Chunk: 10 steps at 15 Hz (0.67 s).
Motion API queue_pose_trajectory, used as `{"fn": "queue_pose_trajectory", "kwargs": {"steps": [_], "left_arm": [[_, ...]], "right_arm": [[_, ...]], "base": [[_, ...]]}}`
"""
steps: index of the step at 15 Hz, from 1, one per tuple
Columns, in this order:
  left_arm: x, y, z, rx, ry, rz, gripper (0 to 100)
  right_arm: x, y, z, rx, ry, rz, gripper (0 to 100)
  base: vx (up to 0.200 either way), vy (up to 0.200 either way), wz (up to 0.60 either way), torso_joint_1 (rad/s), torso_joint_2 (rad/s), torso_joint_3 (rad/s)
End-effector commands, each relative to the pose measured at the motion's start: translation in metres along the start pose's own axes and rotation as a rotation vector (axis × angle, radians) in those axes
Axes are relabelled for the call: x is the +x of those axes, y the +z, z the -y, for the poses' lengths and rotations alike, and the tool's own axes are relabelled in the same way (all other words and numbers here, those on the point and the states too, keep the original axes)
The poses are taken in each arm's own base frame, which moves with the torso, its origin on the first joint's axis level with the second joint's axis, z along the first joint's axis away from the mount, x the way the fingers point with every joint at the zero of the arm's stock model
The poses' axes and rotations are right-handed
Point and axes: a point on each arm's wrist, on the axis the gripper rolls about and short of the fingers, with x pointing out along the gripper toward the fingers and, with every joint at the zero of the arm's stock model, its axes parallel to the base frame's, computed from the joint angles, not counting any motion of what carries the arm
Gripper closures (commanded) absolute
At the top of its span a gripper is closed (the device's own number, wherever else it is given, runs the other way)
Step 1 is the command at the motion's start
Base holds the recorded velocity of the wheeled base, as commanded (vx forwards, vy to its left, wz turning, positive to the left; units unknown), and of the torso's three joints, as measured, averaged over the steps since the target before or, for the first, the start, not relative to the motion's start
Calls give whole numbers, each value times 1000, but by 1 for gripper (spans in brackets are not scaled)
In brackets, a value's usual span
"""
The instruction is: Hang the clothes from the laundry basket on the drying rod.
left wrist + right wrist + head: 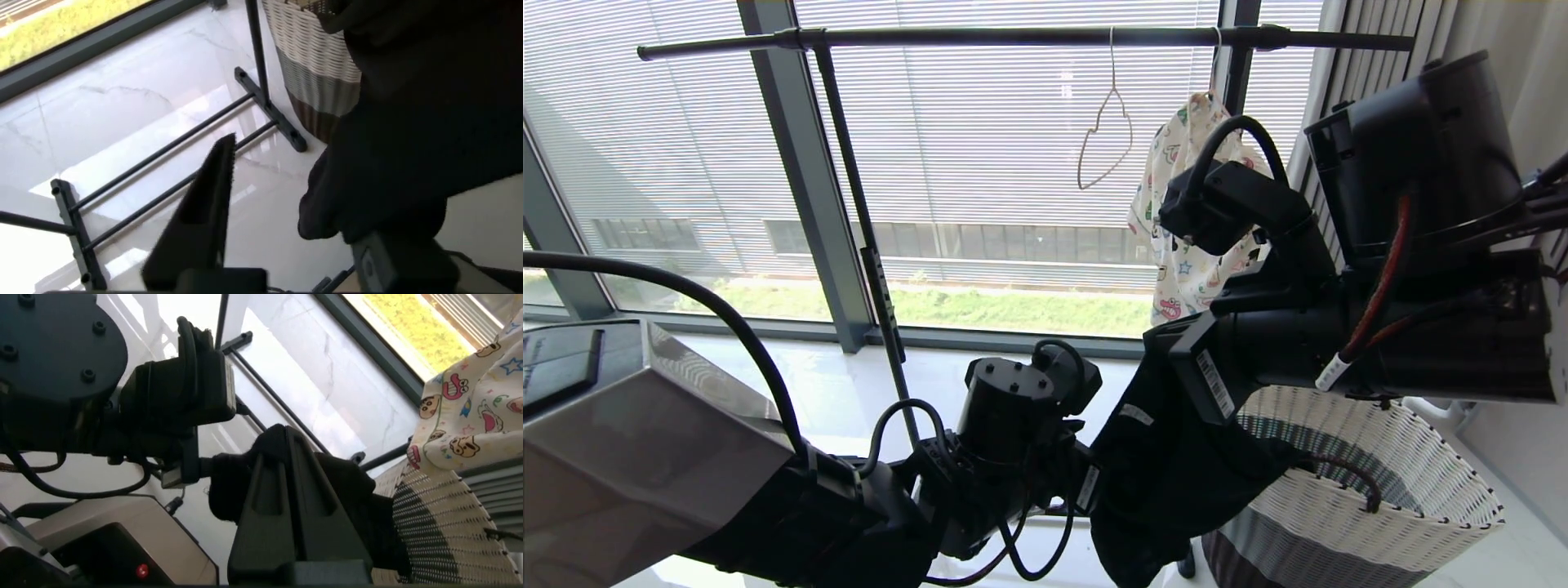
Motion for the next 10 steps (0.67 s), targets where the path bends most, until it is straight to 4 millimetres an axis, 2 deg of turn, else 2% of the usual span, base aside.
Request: {"fn": "queue_pose_trajectory", "kwargs": {"steps": [1, 2, 5, 6, 8, 10], "left_arm": [[-2, -1, 0, -1, 12, -3, 100], [-5, -3, 0, -1, 31, -9, 100], [-45, -5, -4, -3, 97, 6, 100], [-78, 4, -16, -25, 132, 67, 100], [-116, 22, -40, -55, 216, 112, 100], [-155, 59, -56, -80, 273, 148, 100]], "right_arm": [[-1, -1, 0, 2, -2, -1, 100], [0, -1, 4, 11, -13, -1, 100], [7, -2, 25, 89, -77, -10, 100], [10, -2, 28, 116, -83, -12, 100], [24, 8, 23, 124, -74, 60, 100], [37, 24, 18, 128, -66, 146, 100]], "base": [[0, 0, 0, 0, 0, 0], [0, 0, 0, 0, 0, 0], [0, 0, 0, 0, 0, 0], [0, 0, 0, 0, 0, 0], [0, 0, 0, 0, 0, 0], [0, 0, 0, 0, 0, 0]]}}
